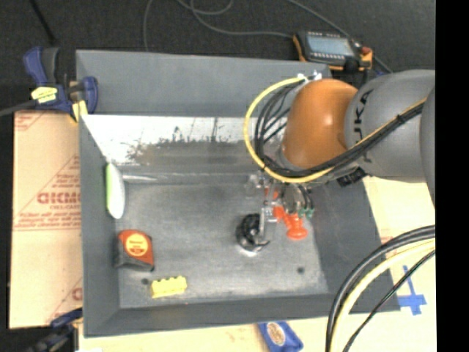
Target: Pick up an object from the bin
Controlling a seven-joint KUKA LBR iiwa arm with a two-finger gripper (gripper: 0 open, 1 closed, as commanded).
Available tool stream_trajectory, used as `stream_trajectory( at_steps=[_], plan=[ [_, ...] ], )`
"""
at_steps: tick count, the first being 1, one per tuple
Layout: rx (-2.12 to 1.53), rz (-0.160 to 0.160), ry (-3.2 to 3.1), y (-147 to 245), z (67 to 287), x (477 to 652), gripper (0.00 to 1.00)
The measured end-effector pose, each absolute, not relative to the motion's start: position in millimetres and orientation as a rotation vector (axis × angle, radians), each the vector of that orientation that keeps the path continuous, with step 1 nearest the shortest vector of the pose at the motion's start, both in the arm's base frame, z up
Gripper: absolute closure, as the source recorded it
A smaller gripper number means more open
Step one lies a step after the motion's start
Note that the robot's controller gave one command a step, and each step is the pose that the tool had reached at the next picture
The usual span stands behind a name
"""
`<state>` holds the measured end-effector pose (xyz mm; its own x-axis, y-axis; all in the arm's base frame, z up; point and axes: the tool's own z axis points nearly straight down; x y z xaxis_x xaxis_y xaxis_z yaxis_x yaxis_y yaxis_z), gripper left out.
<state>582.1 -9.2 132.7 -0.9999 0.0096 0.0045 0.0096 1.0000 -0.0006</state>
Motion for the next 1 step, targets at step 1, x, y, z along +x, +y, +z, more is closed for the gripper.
stream_trajectory(
  at_steps=[1],
  plan=[
    [-0.015, 0.001, -3.145, -9.3, 137.3, 584.0, 0.00]
  ],
)
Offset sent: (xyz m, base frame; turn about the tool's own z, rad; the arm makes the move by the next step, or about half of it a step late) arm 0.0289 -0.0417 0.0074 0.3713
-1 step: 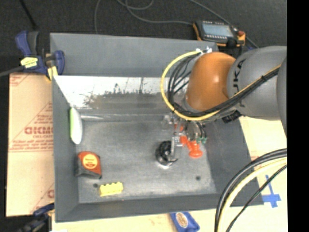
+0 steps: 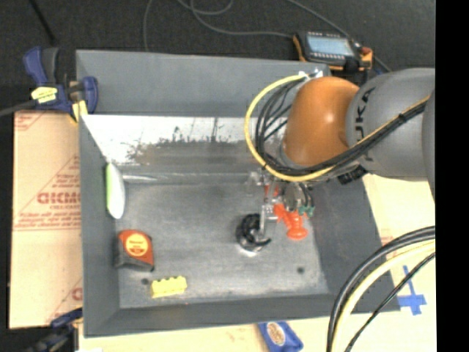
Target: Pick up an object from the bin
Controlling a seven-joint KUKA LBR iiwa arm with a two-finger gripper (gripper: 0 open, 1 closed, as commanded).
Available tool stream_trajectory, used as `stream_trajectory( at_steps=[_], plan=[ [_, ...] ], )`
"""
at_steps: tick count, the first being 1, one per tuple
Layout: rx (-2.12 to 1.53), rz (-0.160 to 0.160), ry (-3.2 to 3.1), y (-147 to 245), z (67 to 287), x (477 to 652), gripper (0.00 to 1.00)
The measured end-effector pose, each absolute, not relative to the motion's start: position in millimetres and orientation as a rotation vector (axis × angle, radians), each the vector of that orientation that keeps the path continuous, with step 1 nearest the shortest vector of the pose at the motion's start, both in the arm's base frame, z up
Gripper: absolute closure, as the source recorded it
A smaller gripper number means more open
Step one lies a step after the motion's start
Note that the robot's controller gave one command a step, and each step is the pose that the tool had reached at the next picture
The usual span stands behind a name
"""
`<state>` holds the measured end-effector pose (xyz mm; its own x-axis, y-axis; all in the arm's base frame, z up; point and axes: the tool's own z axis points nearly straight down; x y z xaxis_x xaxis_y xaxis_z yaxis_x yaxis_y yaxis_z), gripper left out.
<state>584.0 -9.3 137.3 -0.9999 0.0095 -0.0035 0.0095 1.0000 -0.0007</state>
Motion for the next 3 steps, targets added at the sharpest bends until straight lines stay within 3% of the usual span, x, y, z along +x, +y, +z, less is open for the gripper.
stream_trajectory(
  at_steps=[1, 2, 3],
  plan=[
    [0.223, 0.004, 3.131, -23, 139, 594.5, 0.00],
    [0.542, 0.001, 3.090, -43, 124, 602.1, 0.00],
    [0.283, -0.001, 3.124, -54, 97, 607.1, 0.00]
  ],
)
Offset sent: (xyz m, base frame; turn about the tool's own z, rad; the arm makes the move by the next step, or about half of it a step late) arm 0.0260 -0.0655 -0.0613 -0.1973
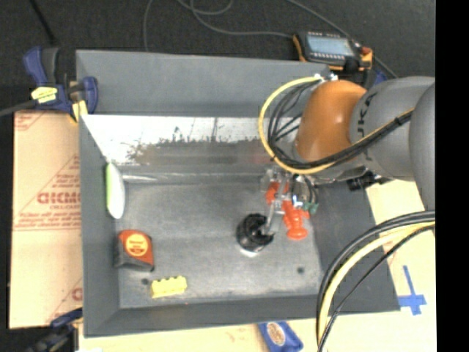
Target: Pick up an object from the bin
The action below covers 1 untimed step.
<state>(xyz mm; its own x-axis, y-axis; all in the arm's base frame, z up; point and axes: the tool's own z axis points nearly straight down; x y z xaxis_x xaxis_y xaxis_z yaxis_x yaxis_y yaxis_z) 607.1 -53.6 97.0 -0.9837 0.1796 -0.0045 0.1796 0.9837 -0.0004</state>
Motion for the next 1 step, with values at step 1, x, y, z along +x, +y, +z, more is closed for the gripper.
stream_trajectory(
  at_steps=[1],
  plan=[
    [0.146, 0.001, 3.136, -60.7, 84.3, 620.2, 0.00]
  ],
)
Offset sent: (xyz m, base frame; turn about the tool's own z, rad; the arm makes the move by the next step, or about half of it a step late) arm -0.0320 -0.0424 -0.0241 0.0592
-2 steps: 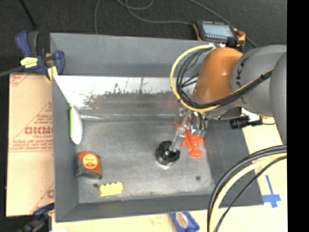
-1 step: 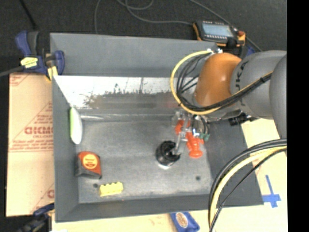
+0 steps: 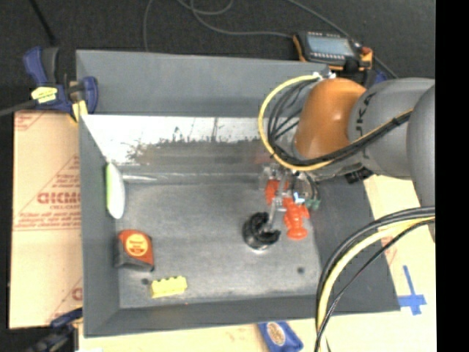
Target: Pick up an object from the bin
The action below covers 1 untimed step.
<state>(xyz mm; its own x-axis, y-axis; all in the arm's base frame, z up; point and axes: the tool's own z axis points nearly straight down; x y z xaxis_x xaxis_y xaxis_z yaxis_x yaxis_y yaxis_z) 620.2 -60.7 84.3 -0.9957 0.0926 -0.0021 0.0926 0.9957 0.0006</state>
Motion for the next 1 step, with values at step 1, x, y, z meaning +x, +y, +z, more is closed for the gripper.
stream_trajectory(
  at_steps=[1],
  plan=[
    [0.494, 0.002, 3.097, -74.6, 80.0, 608.3, 0.00]
  ],
)
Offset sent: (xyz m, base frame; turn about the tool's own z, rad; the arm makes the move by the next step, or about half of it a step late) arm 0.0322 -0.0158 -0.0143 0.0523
